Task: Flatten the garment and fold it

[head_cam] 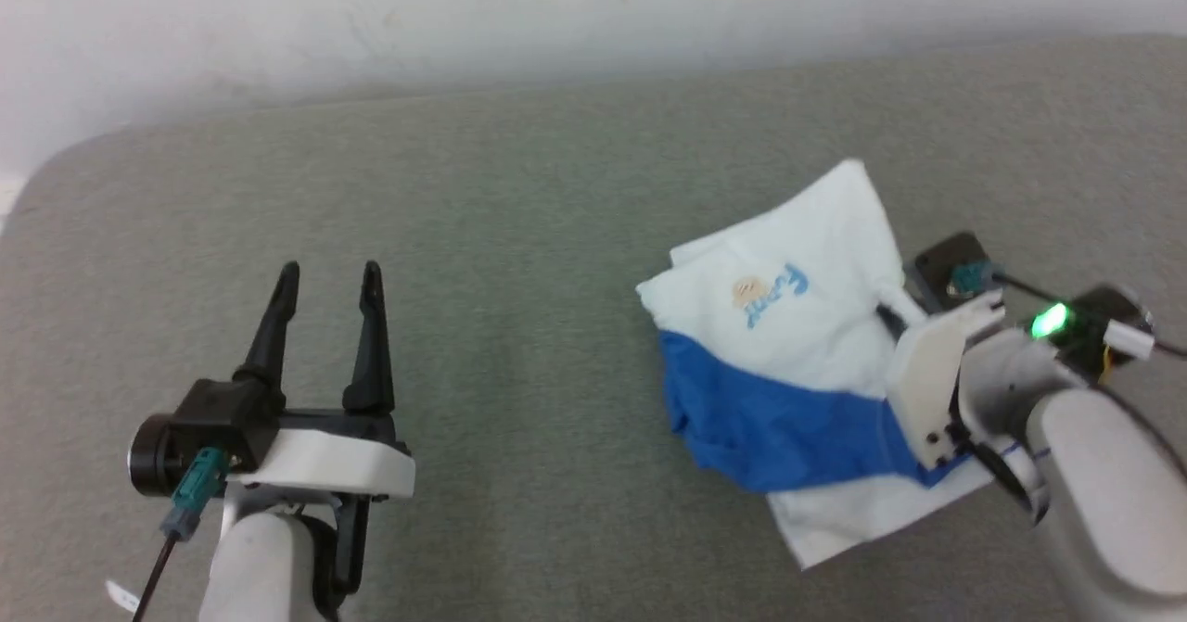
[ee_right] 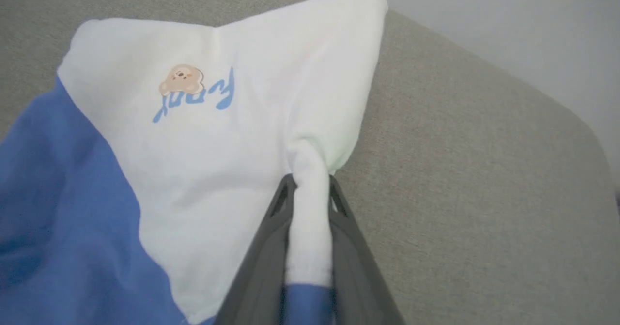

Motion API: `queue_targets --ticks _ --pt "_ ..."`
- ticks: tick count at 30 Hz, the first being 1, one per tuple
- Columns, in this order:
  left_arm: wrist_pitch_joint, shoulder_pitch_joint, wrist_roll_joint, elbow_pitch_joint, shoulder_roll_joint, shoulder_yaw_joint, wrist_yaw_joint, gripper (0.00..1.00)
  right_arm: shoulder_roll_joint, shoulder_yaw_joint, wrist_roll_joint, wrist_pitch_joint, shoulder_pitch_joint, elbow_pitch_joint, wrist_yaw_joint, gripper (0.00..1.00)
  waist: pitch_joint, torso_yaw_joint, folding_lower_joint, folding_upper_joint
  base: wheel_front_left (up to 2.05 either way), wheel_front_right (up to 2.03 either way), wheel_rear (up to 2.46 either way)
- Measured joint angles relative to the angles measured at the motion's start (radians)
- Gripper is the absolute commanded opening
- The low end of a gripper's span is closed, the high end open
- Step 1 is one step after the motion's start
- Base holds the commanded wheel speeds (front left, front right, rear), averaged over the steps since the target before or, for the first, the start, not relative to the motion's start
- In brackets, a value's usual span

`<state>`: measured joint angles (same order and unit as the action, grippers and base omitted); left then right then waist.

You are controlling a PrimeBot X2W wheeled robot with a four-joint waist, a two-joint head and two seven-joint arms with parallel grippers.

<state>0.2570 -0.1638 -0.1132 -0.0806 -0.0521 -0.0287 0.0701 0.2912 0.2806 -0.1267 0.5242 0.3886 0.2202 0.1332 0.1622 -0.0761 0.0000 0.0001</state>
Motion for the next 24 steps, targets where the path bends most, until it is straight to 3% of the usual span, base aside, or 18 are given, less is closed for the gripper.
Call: queue_targets --ticks 6,11,17,24 --pt "0.000 -0.061 0.010 0.018 0.000 0.017 0.010 1.00 0.135 0.107 -0.005 -0.045 0.170 0.070 0.000 0.00 0.045 -0.100 0.0001 0.0000 0.00 0.00 0.00" --pt "0.000 -0.119 0.022 0.024 -0.008 0.033 0.020 1.00 0.196 0.137 0.006 -0.127 0.303 0.164 0.000 0.00 0.108 -0.173 0.0002 0.0000 0.00 0.00 0.00" --pt "0.000 -0.168 0.042 0.035 -0.041 0.038 0.026 1.00 0.208 0.085 0.062 -0.223 0.404 0.310 0.000 0.00 0.200 -0.240 0.0003 0.0000 0.00 0.00 0.00" --pt "0.000 -0.179 0.056 0.041 -0.075 0.040 0.028 1.00 0.228 -0.063 0.169 -0.321 0.469 0.457 0.000 0.00 0.302 -0.285 0.0002 0.0000 0.00 0.00 0.00"
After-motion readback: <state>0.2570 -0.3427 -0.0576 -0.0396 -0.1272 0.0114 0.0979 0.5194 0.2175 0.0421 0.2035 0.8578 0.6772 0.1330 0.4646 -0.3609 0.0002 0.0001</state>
